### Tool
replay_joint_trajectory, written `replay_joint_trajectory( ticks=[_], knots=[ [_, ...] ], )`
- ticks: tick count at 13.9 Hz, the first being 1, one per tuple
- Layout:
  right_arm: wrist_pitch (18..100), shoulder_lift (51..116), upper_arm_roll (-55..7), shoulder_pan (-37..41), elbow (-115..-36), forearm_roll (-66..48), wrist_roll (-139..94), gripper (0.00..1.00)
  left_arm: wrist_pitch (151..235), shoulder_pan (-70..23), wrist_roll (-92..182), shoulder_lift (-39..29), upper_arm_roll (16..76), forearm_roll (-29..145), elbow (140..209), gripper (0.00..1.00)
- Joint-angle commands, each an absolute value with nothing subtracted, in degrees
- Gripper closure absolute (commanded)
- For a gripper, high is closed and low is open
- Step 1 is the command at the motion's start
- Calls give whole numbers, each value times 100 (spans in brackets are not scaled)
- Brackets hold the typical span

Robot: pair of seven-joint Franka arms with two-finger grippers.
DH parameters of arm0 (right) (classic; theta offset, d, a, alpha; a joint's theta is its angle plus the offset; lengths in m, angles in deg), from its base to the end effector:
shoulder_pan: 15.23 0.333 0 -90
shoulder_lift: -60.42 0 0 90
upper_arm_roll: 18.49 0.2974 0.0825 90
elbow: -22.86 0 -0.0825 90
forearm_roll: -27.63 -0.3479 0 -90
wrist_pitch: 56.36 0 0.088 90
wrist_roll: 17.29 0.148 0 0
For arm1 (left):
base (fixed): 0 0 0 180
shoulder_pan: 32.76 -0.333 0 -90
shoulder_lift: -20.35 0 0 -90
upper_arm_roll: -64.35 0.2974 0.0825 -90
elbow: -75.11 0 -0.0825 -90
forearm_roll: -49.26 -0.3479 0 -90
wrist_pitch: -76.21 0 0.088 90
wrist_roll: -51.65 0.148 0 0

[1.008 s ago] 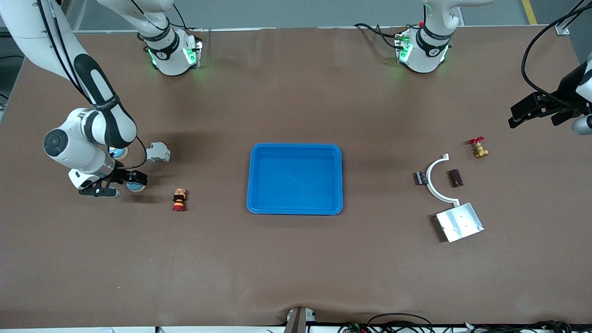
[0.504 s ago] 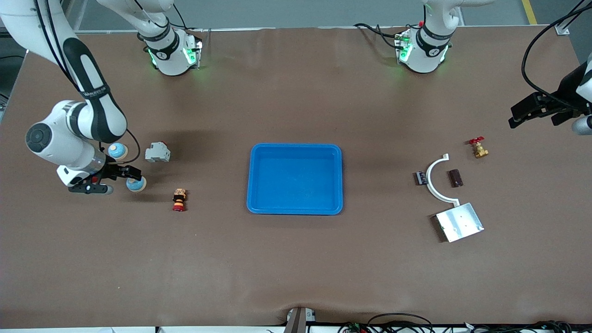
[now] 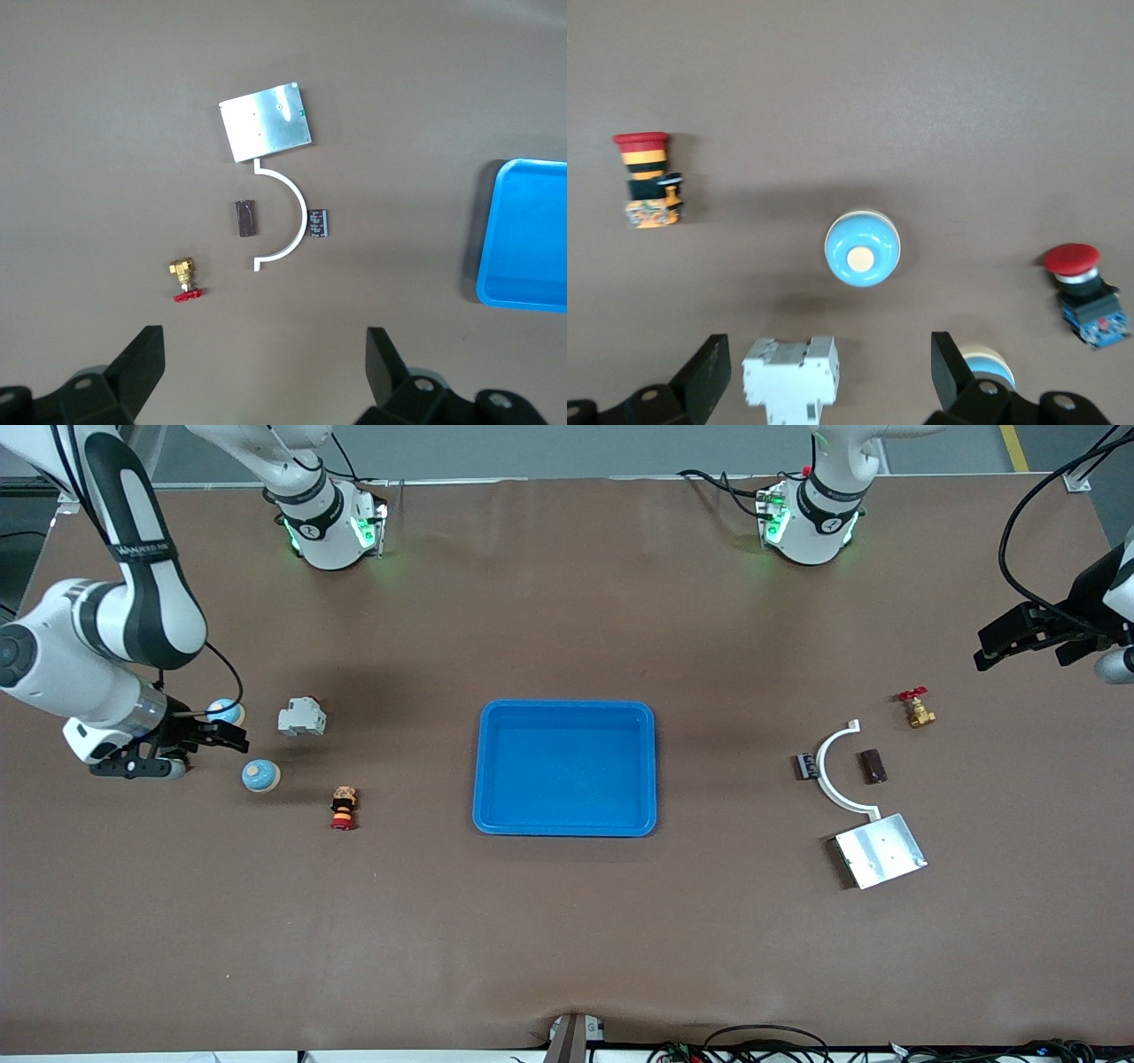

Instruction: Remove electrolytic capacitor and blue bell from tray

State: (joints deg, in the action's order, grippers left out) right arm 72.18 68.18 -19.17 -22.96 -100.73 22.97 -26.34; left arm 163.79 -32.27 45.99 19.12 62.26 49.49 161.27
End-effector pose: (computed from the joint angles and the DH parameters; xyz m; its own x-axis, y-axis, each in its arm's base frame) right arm 0.5135 -0.0709 0.2966 0.9984 -0.0396 -0.0405 -0.0423 -0.9969 -0.0666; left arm 0.5206 -0.0239 0.5791 0.9986 0.0536 0.0028 0.0536 -0.9986 0.0051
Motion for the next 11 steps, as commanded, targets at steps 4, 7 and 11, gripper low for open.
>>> replay_joint_trajectory(
  ticks=[4, 7, 11],
  knots=[
    [6091, 6394, -1831, -2358, -9432, 2261, -2310, 0, 16401, -3241, 4629, 1991, 6224, 4988, 16186, 0],
    [5404, 6368, -1822, -2358, -8851, 2437, -2265, 0, 16393, -3250, 4621, 1982, 6233, 5040, 16186, 0],
    [5113, 6324, -1822, -2358, -8394, 2464, -2265, 0, 16340, -3250, 4612, 1973, 6233, 5049, 16195, 0]
  ],
)
